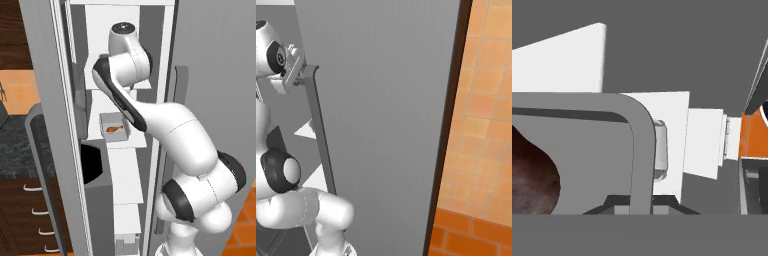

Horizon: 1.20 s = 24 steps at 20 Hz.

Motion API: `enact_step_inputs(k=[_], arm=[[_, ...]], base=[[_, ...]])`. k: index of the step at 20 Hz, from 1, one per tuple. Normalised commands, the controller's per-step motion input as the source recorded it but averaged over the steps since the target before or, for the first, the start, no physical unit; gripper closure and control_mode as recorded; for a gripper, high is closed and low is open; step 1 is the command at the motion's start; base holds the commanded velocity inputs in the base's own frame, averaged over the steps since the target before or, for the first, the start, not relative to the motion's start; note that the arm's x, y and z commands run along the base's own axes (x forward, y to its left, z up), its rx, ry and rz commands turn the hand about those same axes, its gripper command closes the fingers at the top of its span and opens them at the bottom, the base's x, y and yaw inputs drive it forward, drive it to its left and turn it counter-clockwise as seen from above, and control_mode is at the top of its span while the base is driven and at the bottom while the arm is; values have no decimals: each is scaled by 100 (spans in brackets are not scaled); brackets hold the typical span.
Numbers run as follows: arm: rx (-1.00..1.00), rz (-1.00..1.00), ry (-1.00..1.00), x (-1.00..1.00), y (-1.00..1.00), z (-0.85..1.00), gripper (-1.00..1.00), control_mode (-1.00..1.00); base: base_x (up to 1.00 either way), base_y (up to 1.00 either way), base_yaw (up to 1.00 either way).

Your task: Take the meat container that has the chicken drumstick and place it on the second highest rack of the freezer. Then take the vegetable container that has the potato and avocado and place it on the highest rack of the freezer.

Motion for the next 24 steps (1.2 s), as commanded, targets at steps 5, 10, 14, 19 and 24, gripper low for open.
enact_step_inputs(k=[5,10,14,19,24], arm=[[0,-5,-9,61,0,-15,100,-100],[0,-7,-6,52,0,-15,100,-100],[0,-5,-1,55,0,-12,100,-100],[0,-1,-1,6,0,-1,-100,-100],[0,0,-7,-14,0,2,-100,-100]], base=[[0,0,0],[0,0,0],[0,0,0],[0,0,0],[0,0,0]])
